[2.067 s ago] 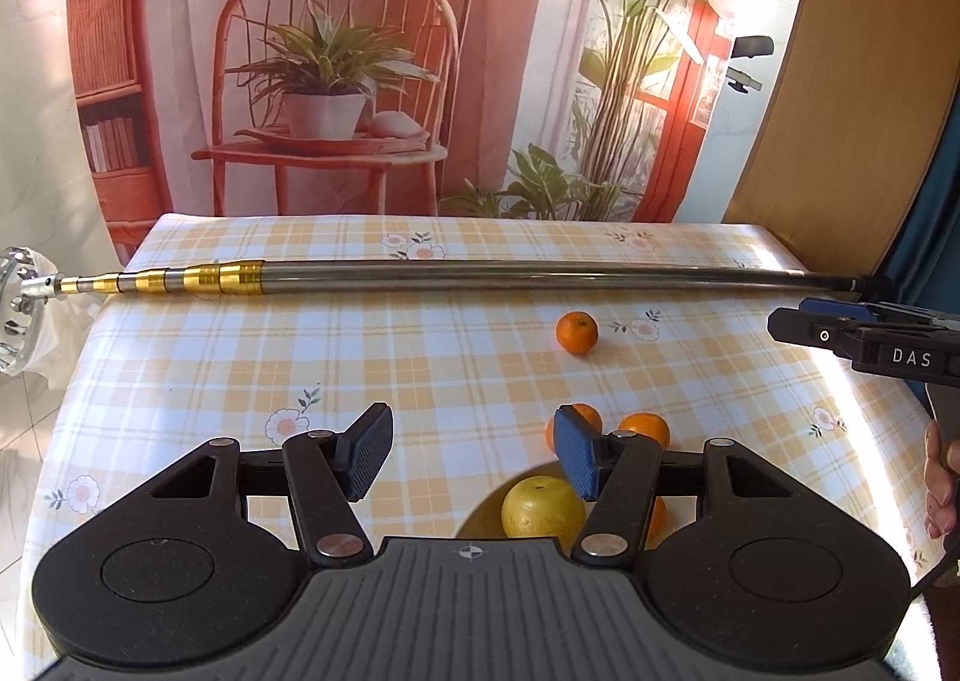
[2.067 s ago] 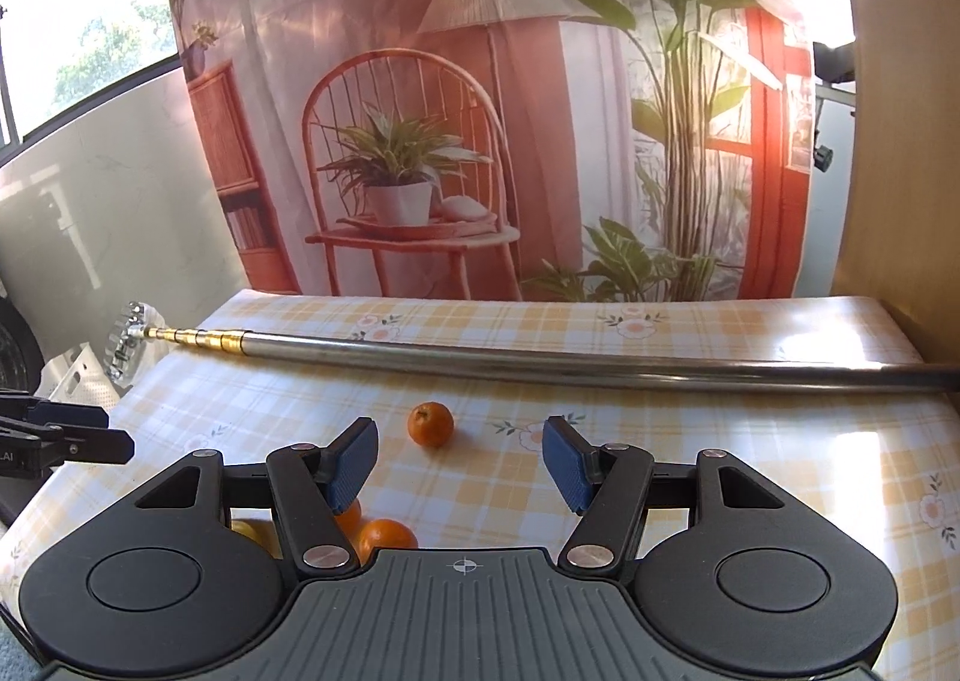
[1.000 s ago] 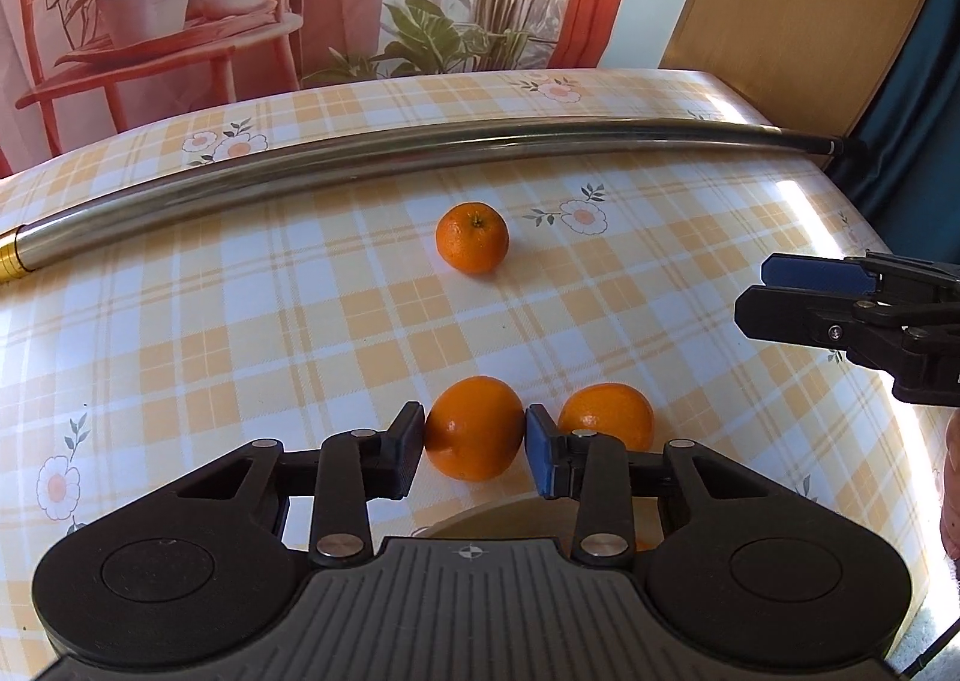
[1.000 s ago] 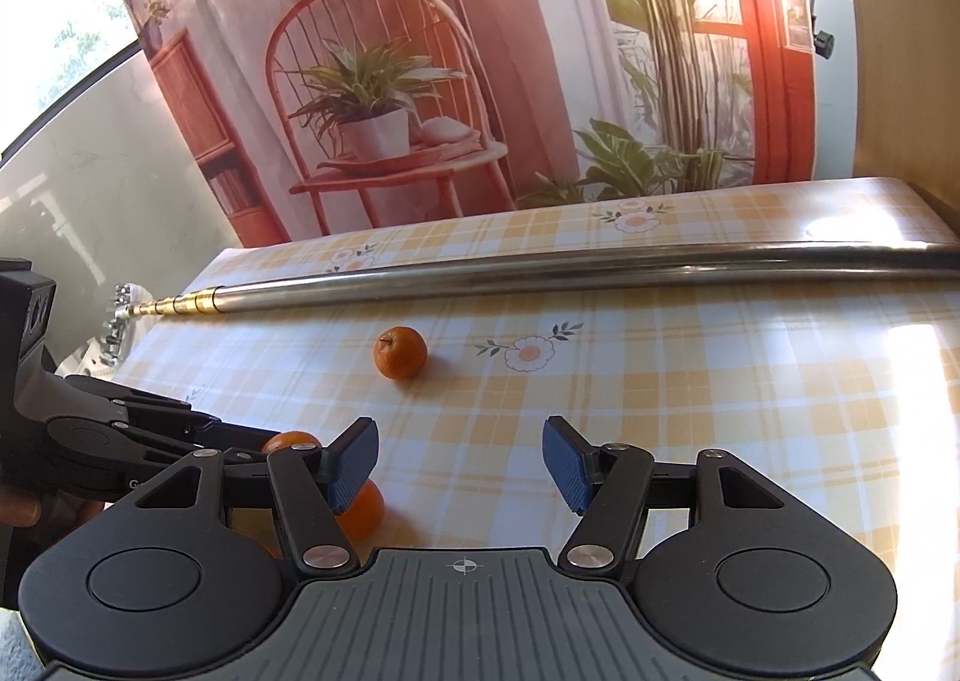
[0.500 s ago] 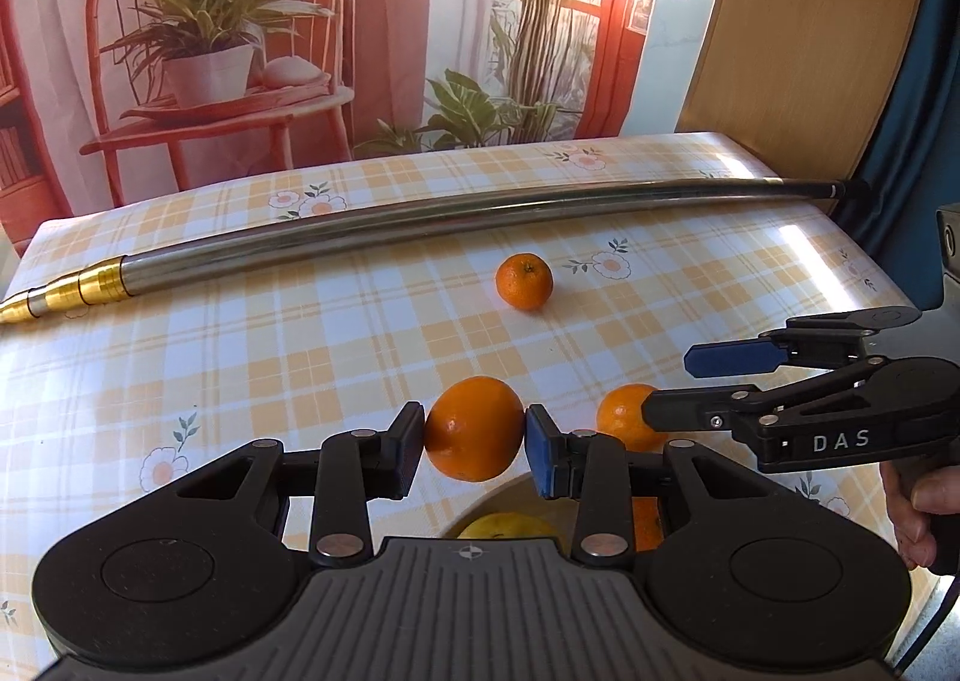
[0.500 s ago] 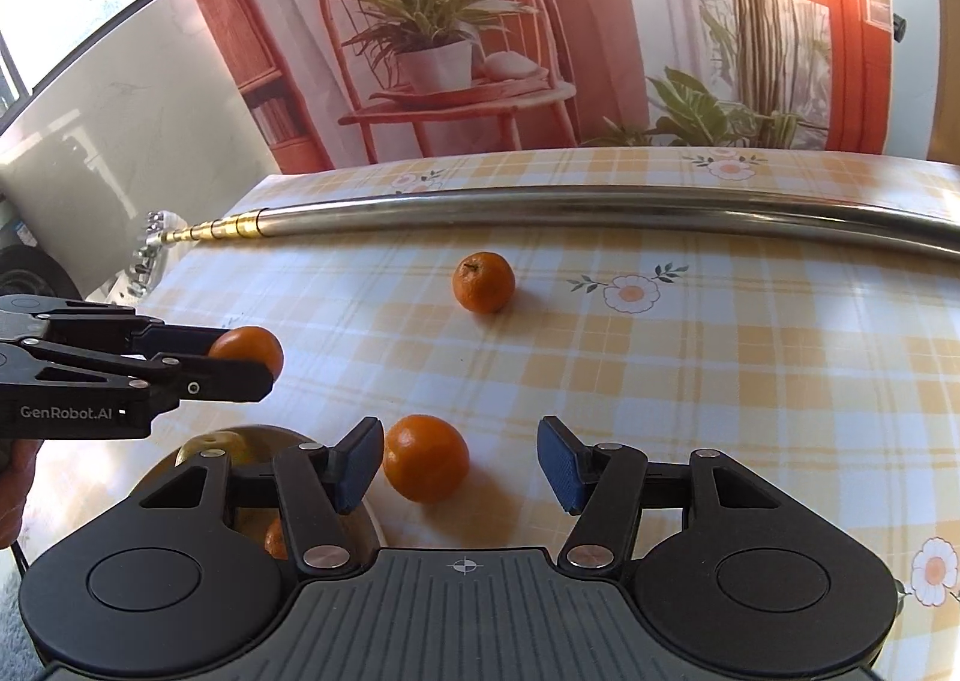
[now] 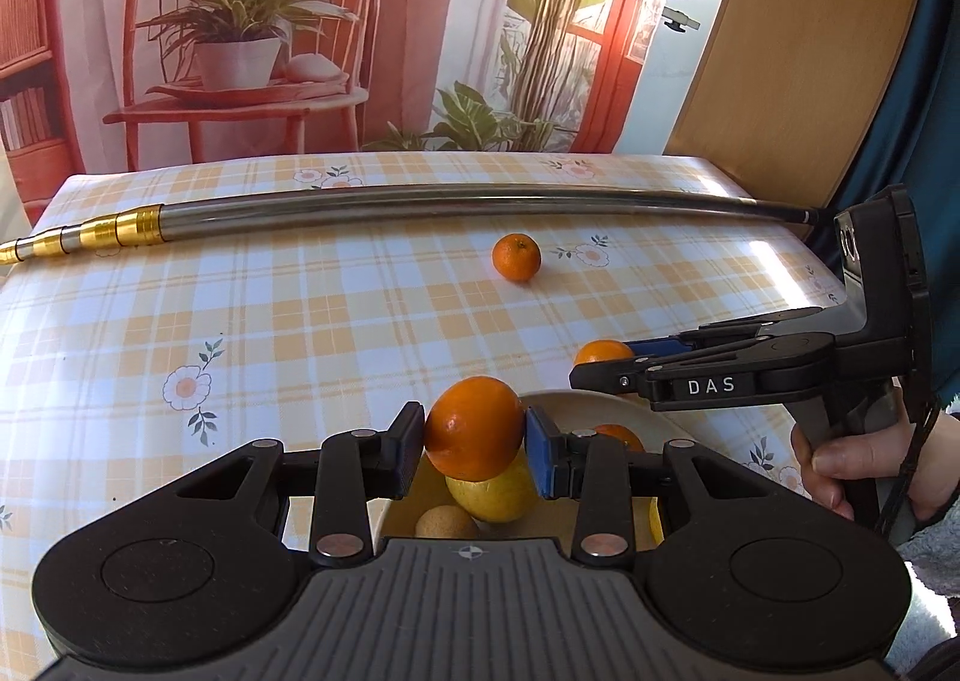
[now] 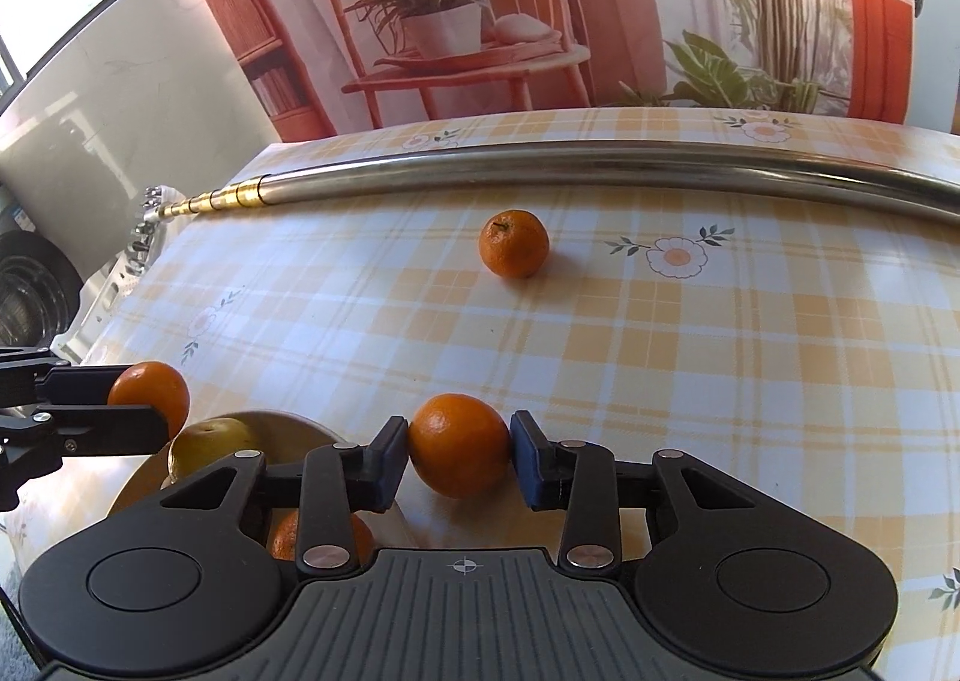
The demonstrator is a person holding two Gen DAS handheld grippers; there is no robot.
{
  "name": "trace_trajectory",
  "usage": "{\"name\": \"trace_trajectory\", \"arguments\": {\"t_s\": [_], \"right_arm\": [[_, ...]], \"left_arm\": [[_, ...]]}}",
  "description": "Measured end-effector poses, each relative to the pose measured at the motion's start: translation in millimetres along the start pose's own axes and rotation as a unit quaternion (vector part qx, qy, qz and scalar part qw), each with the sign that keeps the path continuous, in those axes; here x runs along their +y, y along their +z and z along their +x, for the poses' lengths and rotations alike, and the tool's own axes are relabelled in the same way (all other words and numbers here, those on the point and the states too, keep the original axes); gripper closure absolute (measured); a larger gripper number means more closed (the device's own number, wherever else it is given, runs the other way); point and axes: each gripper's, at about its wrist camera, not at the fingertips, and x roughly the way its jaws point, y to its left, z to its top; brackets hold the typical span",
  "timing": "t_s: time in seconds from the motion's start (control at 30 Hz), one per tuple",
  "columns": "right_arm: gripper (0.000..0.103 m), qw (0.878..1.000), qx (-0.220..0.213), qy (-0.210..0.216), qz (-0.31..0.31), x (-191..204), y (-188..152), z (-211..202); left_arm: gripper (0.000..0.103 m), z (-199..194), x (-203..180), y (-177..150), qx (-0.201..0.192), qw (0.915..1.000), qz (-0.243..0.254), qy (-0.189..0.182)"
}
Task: Organize fruits
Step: 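Grasp a mandarin with the left tool while the right tool grasps another mandarin, then lower the mandarin into the bowl with the left tool while the right tool releases its mandarin there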
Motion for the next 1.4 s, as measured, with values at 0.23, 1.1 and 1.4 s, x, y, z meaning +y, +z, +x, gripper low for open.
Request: {"name": "trace_trajectory", "arguments": {"t_s": [0.23,1.1,1.4], "right_arm": [[0.070,1.000,-0.007,-0.007,0.010,0,-5,-6],[0.070,0.998,-0.063,0.028,-0.003,40,-44,-77],[0.070,0.998,-0.057,0.031,-0.021,55,-50,-74]], "left_arm": [[0.065,-10,-6,-13,-0.001,1.0000,0.001,-0.002],[0.065,-18,-32,-45,0.023,0.9995,0.022,0.007],[0.065,-16,-34,-48,0.024,0.9994,0.022,0.011]]}}
